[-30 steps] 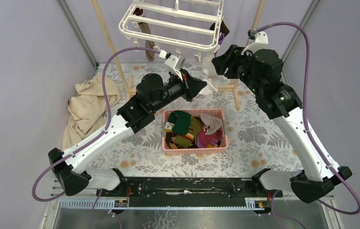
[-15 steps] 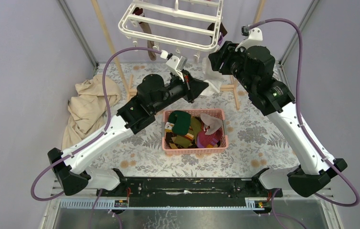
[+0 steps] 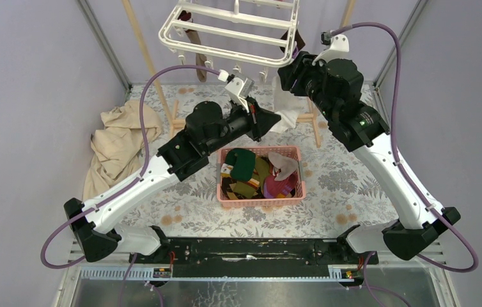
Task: Remove the socks clipped to the hanger
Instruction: Remove the sock from the hanger.
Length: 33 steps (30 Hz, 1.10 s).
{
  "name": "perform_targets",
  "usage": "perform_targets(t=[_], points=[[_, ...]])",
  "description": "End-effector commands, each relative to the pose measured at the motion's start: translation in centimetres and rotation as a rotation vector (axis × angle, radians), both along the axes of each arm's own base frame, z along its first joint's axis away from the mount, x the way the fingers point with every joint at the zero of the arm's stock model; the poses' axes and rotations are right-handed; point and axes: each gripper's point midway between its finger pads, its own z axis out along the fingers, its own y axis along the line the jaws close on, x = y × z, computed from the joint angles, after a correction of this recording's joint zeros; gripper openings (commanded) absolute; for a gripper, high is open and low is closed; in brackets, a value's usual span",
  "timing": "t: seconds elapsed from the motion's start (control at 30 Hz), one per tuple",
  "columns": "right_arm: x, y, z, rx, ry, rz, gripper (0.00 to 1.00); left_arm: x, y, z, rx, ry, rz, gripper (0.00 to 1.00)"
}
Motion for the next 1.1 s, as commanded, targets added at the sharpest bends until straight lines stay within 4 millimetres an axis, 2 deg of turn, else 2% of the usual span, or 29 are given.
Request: perform_targets(t=[0.0,0.67,0.83,1.07], points=[[0.0,-0.6,3.7,0.063,-0.111,-0.041,0.53,-0.7,0.8,3.5,-0.051,-0.061,0.009,0.04],[0.6,-1.5,3.8,0.123,-0.189,-0.103,0.48,-0.9,0.4,3.3,-0.047,-0.058,0.0,0.04],[0.3,-1.9,4.9,0.17,-0.25,-0.113,0.51,-0.8,0.5,3.2,-0.044,-0.059,0.005,0.04],[0.2,-1.9,4.9,0.19,-0.276,-0.108,0.48,-0.7,0.3,3.0,-0.042,-0.054,0.004,0.04]])
